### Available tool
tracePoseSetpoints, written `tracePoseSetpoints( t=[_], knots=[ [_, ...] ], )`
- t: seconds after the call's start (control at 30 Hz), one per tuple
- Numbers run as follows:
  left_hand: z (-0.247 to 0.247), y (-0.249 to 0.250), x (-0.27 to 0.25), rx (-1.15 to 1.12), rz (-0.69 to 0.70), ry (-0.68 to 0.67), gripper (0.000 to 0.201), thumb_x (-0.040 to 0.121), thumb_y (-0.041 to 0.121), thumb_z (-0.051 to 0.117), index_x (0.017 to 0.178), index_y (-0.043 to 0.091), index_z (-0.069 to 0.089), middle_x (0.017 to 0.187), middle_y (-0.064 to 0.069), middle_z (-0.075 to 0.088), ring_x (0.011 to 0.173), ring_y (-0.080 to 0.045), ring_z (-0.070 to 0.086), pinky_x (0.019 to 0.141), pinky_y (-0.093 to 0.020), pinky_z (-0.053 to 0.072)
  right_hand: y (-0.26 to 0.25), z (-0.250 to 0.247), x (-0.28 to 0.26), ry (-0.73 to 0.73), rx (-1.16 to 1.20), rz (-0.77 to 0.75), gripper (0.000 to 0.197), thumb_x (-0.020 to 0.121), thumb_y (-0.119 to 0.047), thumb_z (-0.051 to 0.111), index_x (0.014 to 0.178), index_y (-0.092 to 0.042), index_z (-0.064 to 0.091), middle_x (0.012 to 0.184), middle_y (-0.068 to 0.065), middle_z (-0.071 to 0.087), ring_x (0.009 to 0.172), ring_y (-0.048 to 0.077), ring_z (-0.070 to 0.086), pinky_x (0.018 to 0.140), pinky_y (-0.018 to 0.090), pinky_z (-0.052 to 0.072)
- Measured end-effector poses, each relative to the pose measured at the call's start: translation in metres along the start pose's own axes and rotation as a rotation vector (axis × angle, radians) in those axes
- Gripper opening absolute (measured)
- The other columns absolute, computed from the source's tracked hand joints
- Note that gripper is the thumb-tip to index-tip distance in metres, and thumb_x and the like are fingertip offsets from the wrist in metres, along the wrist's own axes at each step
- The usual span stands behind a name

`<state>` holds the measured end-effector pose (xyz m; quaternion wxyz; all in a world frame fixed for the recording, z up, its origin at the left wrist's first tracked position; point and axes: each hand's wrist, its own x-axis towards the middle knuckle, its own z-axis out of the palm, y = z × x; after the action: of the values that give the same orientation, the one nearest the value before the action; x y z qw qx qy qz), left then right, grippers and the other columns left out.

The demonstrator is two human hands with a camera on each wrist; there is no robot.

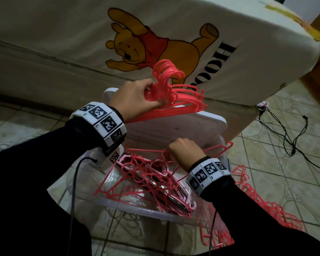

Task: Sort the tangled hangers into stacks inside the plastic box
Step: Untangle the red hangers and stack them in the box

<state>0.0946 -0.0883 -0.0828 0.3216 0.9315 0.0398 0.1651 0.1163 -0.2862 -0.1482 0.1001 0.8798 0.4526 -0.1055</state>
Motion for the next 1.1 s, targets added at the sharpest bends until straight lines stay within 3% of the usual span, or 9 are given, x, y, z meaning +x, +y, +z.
tracePoseSetpoints(
  t=[0.13, 0.27, 0.33, 0.53, 0.63, 0.73, 0.93, 1.1],
  knots=[
    [0.000, -0.003, 0.000, -0.035, -0.016, 0.002, 0.040, 0.071, 0.063, 0.068, 0.091, 0.029, 0.062, 0.086, 0.009, 0.066, 0.083, -0.012, 0.062, 0.071, -0.030, 0.047, -0.004, 0.007, -0.001, -0.085, 0.000, 0.015, 0.023, 0.093, -0.013, 0.046, 0.106, -0.008, 0.064, 0.107, 0.013, 0.063, 0.101, 0.033, 0.061, 0.072, 0.037, 0.045],
    [0.002, -0.002, -0.001, 0.008, -0.009, 0.014, 0.037, 0.072, 0.063, 0.068, 0.091, 0.032, 0.061, 0.082, 0.014, 0.061, 0.077, -0.006, 0.056, 0.057, -0.018, 0.034, -0.025, 0.021, 0.001, -0.197, -0.014, -0.055, 0.028, 0.094, -0.012, 0.042, 0.109, -0.002, 0.064, 0.113, 0.016, 0.062, 0.105, 0.037, 0.059, 0.072, 0.040, 0.042],
    [0.002, -0.001, -0.001, 0.018, -0.001, 0.015, 0.037, 0.072, 0.063, 0.067, 0.090, 0.033, 0.061, 0.082, 0.015, 0.059, 0.076, -0.005, 0.054, 0.056, -0.014, 0.032, -0.028, 0.018, 0.004, -0.178, -0.032, -0.070, 0.025, 0.093, -0.011, 0.046, 0.105, -0.002, 0.065, 0.111, 0.016, 0.063, 0.103, 0.036, 0.059, 0.071, 0.040, 0.043],
    [-0.001, -0.006, 0.002, -0.063, -0.003, -0.015, 0.043, 0.072, 0.063, 0.068, 0.095, 0.027, 0.063, 0.093, 0.005, 0.069, 0.087, -0.013, 0.063, 0.078, -0.036, 0.051, 0.005, -0.014, 0.006, 0.056, 0.046, 0.044, 0.023, 0.089, -0.022, 0.055, 0.106, -0.012, 0.066, 0.105, 0.013, 0.062, 0.100, 0.032, 0.060, 0.074, 0.036, 0.045],
    [-0.002, -0.007, 0.003, -0.059, -0.011, 0.005, 0.037, 0.072, 0.062, 0.068, 0.089, 0.030, 0.059, 0.089, 0.006, 0.067, 0.086, -0.014, 0.063, 0.077, -0.033, 0.050, 0.021, -0.023, 0.001, 0.123, 0.090, 0.108, 0.022, 0.088, -0.023, 0.056, 0.106, -0.018, 0.068, 0.100, 0.014, 0.064, 0.095, 0.032, 0.061, 0.071, 0.034, 0.044],
    [-0.002, -0.007, 0.002, -0.059, -0.018, 0.010, 0.037, 0.071, 0.063, 0.067, 0.090, 0.031, 0.060, 0.088, 0.007, 0.066, 0.086, -0.013, 0.062, 0.076, -0.032, 0.049, 0.027, -0.025, -0.001, 0.121, 0.109, 0.134, 0.022, 0.088, -0.021, 0.057, 0.106, -0.018, 0.070, 0.097, 0.015, 0.066, 0.093, 0.033, 0.063, 0.076, 0.038, 0.050],
    [-0.003, -0.004, 0.001, -0.067, -0.020, 0.000, 0.043, 0.071, 0.062, 0.067, 0.094, 0.027, 0.063, 0.092, 0.004, 0.069, 0.087, -0.015, 0.063, 0.079, -0.036, 0.051, 0.010, -0.017, 0.000, 0.048, 0.138, 0.122, 0.019, 0.084, -0.021, 0.061, 0.099, -0.015, 0.071, 0.088, 0.015, 0.064, 0.087, 0.034, 0.063, 0.070, 0.036, 0.048],
    [-0.002, -0.004, 0.002, -0.074, -0.022, -0.019, 0.046, 0.071, 0.061, 0.069, 0.096, 0.023, 0.064, 0.094, 0.001, 0.070, 0.089, -0.017, 0.064, 0.081, -0.039, 0.051, -0.005, -0.005, 0.006, 0.000, 0.104, 0.049, 0.018, 0.089, -0.015, 0.055, 0.099, -0.007, 0.067, 0.094, 0.017, 0.064, 0.092, 0.033, 0.063, 0.075, 0.038, 0.047]
  ],
)
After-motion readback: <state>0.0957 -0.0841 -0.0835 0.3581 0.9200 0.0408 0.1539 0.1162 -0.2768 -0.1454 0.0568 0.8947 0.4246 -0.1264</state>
